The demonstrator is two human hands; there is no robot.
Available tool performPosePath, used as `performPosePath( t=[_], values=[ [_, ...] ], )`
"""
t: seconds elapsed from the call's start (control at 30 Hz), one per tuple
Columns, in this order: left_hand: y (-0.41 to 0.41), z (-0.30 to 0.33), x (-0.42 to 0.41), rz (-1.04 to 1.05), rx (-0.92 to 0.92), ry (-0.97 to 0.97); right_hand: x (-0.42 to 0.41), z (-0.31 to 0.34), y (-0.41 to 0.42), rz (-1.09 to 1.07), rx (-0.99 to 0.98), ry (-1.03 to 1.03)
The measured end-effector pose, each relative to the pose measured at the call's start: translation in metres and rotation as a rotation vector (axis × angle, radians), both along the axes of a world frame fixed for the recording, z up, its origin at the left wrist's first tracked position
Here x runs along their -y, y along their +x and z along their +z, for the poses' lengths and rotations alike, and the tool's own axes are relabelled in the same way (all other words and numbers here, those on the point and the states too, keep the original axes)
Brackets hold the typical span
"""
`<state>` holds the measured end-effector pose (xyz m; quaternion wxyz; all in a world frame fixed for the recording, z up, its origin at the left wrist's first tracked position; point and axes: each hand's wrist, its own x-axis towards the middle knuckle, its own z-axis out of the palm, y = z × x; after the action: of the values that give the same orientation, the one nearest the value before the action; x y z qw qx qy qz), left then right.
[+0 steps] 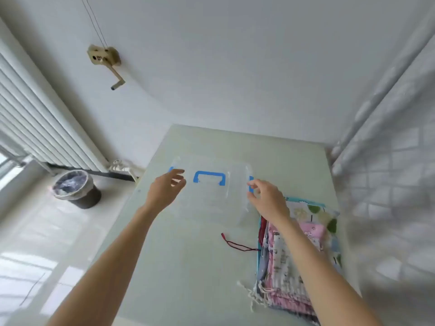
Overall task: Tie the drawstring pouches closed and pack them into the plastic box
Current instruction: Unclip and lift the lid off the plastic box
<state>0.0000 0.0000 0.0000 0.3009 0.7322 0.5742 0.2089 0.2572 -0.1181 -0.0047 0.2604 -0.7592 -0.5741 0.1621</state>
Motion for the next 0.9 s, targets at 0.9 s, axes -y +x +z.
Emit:
performPosePath(
  t=[0.9],
  values=[
    [-0.03, -0.087, -0.081, 0.228, 0.272, -0.407, -0.06, -0.06, 0.014, -0.531, -0.361, -0.271]
  ],
)
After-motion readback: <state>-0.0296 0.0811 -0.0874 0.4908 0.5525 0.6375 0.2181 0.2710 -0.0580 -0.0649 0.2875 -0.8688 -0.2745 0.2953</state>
